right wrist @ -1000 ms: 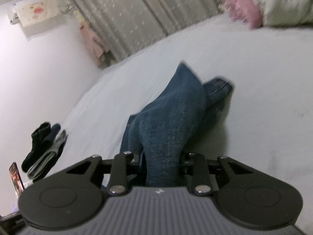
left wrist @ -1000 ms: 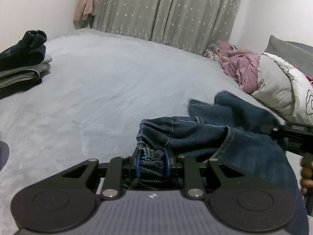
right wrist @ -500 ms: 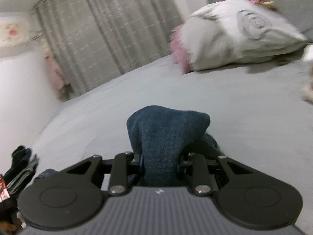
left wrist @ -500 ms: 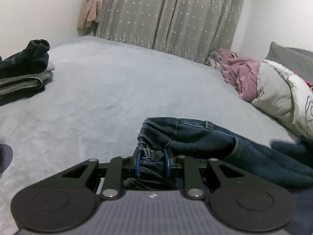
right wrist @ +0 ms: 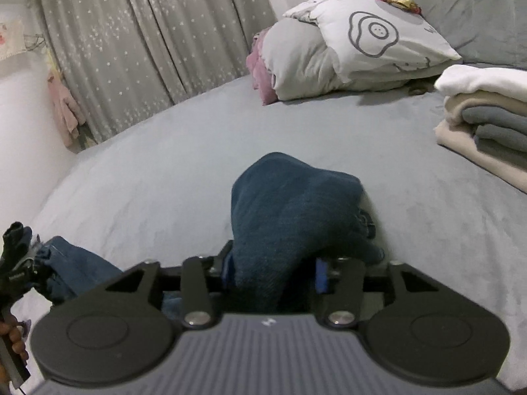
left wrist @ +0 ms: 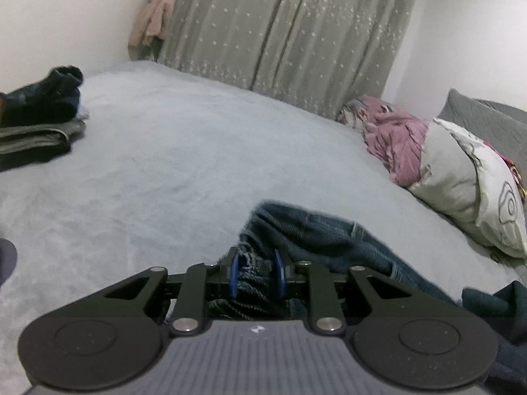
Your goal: Fold clothes
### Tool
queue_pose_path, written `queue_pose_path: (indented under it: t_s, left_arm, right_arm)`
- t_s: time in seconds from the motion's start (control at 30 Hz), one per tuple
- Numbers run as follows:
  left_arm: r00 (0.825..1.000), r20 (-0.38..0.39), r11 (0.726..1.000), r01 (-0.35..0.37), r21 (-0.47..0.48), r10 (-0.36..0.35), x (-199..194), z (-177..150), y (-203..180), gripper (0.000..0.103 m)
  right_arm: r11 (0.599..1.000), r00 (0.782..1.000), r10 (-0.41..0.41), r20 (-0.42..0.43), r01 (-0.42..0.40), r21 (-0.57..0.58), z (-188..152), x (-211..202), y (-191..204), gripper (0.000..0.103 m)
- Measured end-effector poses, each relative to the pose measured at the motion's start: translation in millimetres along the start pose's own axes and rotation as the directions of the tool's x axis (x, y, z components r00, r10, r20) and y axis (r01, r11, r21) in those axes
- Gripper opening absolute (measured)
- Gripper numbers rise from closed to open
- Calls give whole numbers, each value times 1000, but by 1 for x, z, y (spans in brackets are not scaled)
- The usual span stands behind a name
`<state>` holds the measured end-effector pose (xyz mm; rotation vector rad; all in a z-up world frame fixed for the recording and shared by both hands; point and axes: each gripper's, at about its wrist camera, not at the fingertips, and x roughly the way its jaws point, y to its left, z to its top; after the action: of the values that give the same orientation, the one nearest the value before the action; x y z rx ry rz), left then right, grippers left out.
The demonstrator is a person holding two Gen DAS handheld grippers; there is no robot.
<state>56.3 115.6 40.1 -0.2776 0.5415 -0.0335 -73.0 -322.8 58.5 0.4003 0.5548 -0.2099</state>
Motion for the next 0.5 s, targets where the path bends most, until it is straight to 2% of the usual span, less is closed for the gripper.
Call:
queue_pose_path:
  t_s: [0.1, 0.17, 0.2, 0.23, 0.3, 0.37, 0.43, 0.5]
  left_arm:
    - [1000, 16, 1000, -16, 14, 15, -2, 4, 3, 11]
    - [1000, 9, 999, 0, 35, -1, -1, 6, 5, 15]
    - [1000, -3, 999, 13, 44, -13, 0, 7, 5, 24]
    - [999, -21, 998, 34, 49, -33, 2, 9, 7, 40]
    - [997, -40, 997, 65, 38, -63, 7, 10, 11, 58]
    - [995, -64, 996, 83, 21, -82, 15, 11, 15, 64]
    - [990, -110, 995, 95, 20, -92, 27, 9, 17, 75]
    - [987, -141, 995, 89, 43, -82, 37, 6, 15, 76]
  right_arm:
    - [999, 998, -17, 53, 20, -43, 2, -14, 1, 79]
    - [994, 997, -2, 78, 11, -108, 1, -22, 7, 80]
    - [992, 997, 11, 75, -1, -126, 0, -23, 8, 81]
    - [989, 997, 24, 71, -13, -145, -1, -23, 9, 81]
    - [981, 997, 61, 48, -51, -190, -8, -23, 14, 84]
    - [974, 996, 86, 32, -77, -214, -13, -21, 19, 84]
    - [965, 993, 114, 10, -108, -238, -17, -16, 25, 84]
    - [957, 990, 138, -15, -138, -256, -21, -9, 32, 85]
